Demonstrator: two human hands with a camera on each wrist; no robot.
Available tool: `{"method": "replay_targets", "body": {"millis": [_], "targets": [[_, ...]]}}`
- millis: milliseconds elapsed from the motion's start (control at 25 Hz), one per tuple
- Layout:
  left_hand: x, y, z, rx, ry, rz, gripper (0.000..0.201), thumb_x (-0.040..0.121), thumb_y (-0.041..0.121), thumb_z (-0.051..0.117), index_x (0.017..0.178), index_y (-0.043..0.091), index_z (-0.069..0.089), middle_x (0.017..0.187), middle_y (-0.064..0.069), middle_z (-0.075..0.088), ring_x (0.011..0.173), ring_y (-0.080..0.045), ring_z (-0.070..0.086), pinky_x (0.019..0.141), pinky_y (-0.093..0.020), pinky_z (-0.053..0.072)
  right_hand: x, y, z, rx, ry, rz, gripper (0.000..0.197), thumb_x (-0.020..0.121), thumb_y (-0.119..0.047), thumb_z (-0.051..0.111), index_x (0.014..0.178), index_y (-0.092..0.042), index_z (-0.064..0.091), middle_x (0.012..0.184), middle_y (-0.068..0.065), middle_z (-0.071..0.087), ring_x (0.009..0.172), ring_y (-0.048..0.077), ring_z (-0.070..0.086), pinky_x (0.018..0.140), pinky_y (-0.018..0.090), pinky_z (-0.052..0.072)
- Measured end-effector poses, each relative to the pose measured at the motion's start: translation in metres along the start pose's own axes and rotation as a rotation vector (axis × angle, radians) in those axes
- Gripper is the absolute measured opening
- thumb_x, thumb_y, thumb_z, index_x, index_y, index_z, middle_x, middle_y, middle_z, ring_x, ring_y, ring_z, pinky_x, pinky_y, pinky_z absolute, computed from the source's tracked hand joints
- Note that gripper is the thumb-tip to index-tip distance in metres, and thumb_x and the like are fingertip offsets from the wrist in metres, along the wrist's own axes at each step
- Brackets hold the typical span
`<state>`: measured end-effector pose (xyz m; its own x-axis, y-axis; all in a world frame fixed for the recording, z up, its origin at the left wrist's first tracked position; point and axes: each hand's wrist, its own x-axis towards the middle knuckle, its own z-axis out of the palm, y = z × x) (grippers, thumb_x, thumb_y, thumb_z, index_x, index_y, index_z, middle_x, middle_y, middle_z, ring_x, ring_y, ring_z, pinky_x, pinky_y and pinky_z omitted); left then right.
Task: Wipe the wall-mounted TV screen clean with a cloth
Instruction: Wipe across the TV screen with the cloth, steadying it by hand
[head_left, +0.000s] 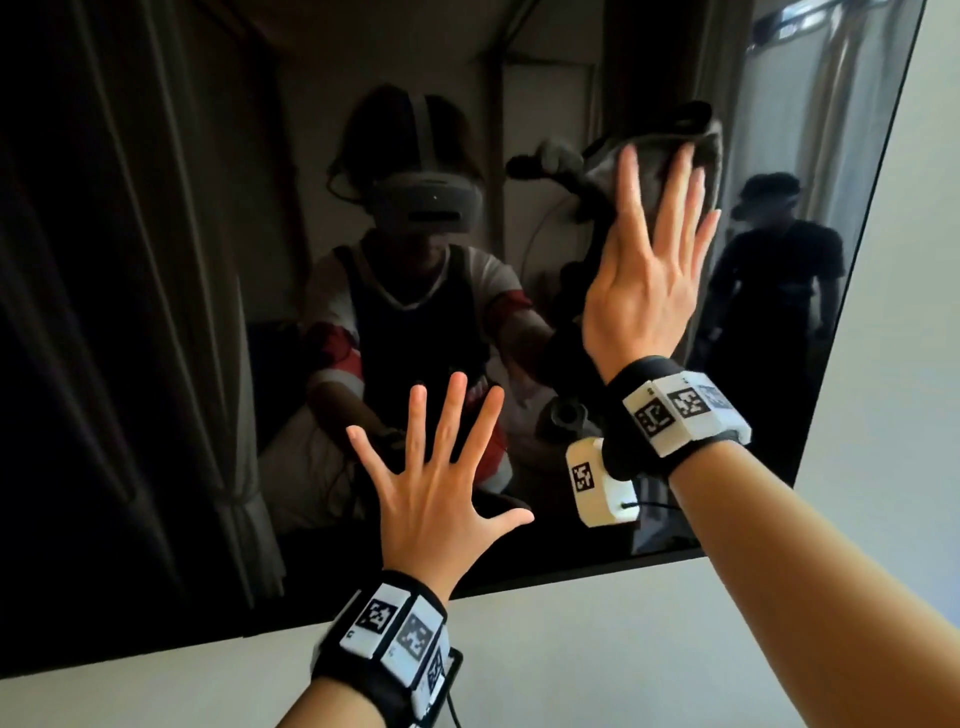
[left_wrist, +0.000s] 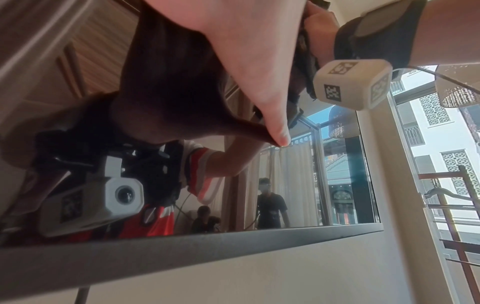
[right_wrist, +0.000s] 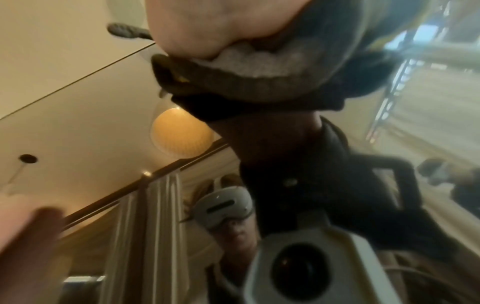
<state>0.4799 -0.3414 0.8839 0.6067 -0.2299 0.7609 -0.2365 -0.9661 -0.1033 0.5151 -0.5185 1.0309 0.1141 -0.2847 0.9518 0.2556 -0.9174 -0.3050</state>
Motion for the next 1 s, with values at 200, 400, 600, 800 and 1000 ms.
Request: {"method": "replay_targets", "body": {"millis": [200,400,600,800,1000], "targets": [[-0.002,-0.002,-0.004,-0.019,0.020,0.014,0.133,0.055,0.088,0.062,0.160,0.032,0.004,0.168,-0.001,-0.008,0.154,-0.028,-0.012,0.110,-0.076,-0.008,-0.024,-0.013,0.005,0.023,-0.120,-0.414,0.046,0.102,-0.014,0.037,0.147,-0.024,0.040,0.156,0.016,0.028,0.146,0.031,0.022,0.121,0.045,0.011],[-0.010,-0.045,-0.017,0.009,0.049,-0.083,0.130,0.058,0.093,0.052,0.160,0.032,0.001,0.168,-0.002,-0.008,0.153,-0.034,-0.012,0.108,-0.076,-0.014,-0.022,-0.049,0.011,0.006,-0.032,-0.129,0.064,0.091,-0.003,0.045,0.150,-0.024,0.034,0.158,0.016,0.023,0.147,0.032,0.018,0.122,0.047,0.008],[-0.009,-0.080,-0.024,0.022,0.009,-0.151,0.134,0.055,0.094,0.055,0.160,0.031,0.000,0.168,-0.004,-0.009,0.151,-0.040,-0.017,0.103,-0.083,-0.005,-0.027,-0.060,0.018,0.038,-0.077,-0.343,0.061,0.091,-0.001,0.047,0.147,-0.025,0.039,0.156,0.016,0.029,0.146,0.031,0.023,0.121,0.046,0.012],[-0.009,-0.079,-0.023,0.010,0.034,-0.126,0.135,0.053,0.089,0.063,0.160,0.032,0.003,0.169,-0.006,-0.003,0.151,-0.040,-0.016,0.104,-0.081,-0.009,-0.081,-0.069,0.019,0.053,-0.096,-0.254,0.061,0.091,0.000,0.046,0.148,-0.023,0.038,0.156,0.018,0.026,0.147,0.031,0.018,0.122,0.045,0.009],[-0.017,-0.092,-0.017,0.000,0.068,-0.078,0.132,0.056,0.087,0.064,0.160,0.031,0.005,0.168,-0.005,-0.008,0.153,-0.035,-0.012,0.108,-0.078,-0.006,-0.083,-0.031,0.015,0.066,-0.039,-0.018,0.058,0.094,0.000,0.043,0.147,-0.023,0.040,0.156,0.016,0.027,0.147,0.029,0.018,0.122,0.046,0.010]]}}
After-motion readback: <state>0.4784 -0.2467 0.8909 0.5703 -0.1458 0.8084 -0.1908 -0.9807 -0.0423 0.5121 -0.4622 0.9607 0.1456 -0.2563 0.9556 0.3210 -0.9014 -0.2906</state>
